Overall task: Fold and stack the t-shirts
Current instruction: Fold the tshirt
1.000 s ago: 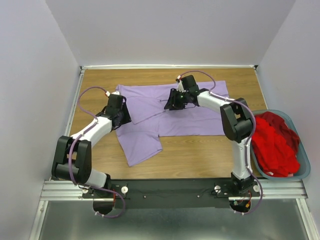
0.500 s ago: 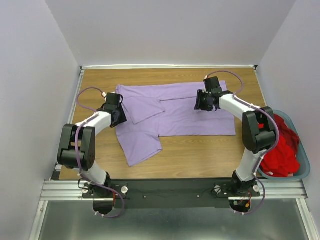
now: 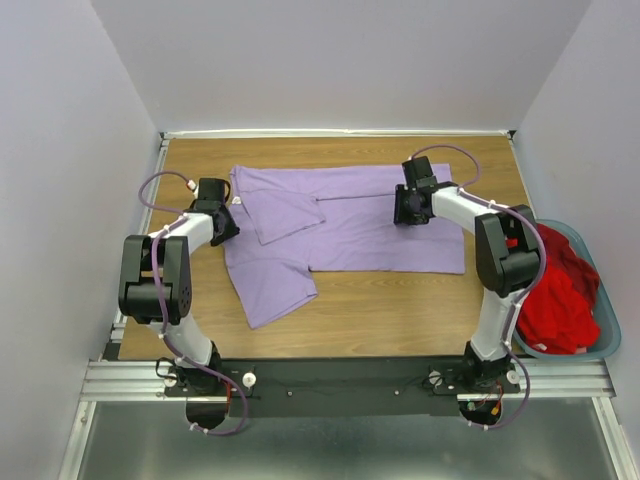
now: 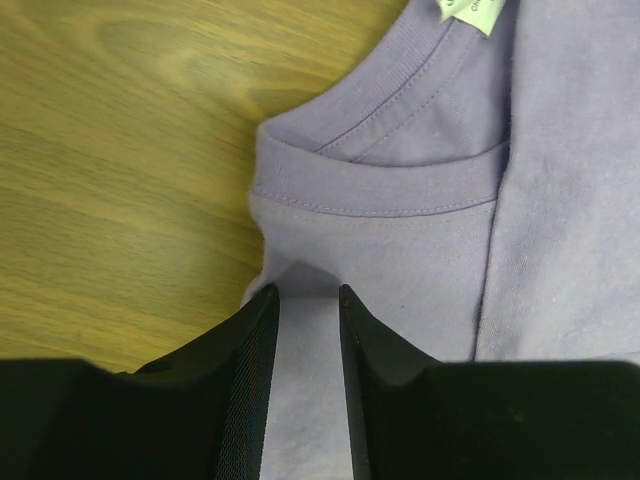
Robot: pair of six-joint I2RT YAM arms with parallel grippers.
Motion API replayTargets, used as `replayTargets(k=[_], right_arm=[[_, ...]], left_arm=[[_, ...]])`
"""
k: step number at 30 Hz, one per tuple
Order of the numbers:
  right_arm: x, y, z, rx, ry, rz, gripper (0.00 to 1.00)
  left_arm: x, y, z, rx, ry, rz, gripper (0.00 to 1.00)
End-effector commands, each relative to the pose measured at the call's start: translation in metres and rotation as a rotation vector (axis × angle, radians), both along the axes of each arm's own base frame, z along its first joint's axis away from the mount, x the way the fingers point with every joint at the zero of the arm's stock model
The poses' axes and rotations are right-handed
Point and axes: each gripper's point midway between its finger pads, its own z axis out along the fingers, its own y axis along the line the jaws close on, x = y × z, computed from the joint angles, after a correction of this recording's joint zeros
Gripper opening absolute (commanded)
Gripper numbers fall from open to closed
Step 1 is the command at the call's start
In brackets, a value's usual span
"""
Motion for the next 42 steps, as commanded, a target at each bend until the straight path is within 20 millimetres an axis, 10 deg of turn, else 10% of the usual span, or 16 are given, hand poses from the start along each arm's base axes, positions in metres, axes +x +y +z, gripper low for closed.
replayTargets(k=[1, 11, 17, 24, 33, 42], right_arm=[[0.014, 0.000, -0.003, -0.018, -0.004, -0.006, 0.49], [0.059, 0.022, -0.002, 0.033, -0.044, 0.016, 0.50], [0.071, 0.025, 0.036, 0.051, -0.121, 0.025, 0.50], [0.019, 0.005, 0.067, 0.038, -0.120, 0.002, 0.58], [-0.059, -0.010, 0.072, 0.071, -0.068, -0.007, 0.59], [-0.083, -0.020, 0.070, 0.057, -0.071, -0.016, 0.59]], left_arm=[[-0.020, 0.020, -0.020, 0.048, 0.081, 0.057, 0.39], [-0.004, 0.054, -0.017, 0.005, 0.062, 0.143, 0.39], [0.015, 0.047, 0.027, -0.032, -0.057, 0.122, 0.59], [-0.030, 0.059, 0.070, 0.042, -0.121, 0.186, 0.64], [-0.086, 0.058, 0.029, 0.056, 0.002, 0.219, 0.58], [-0.086, 0.054, 0.017, 0.039, 0.032, 0.193, 0.54]])
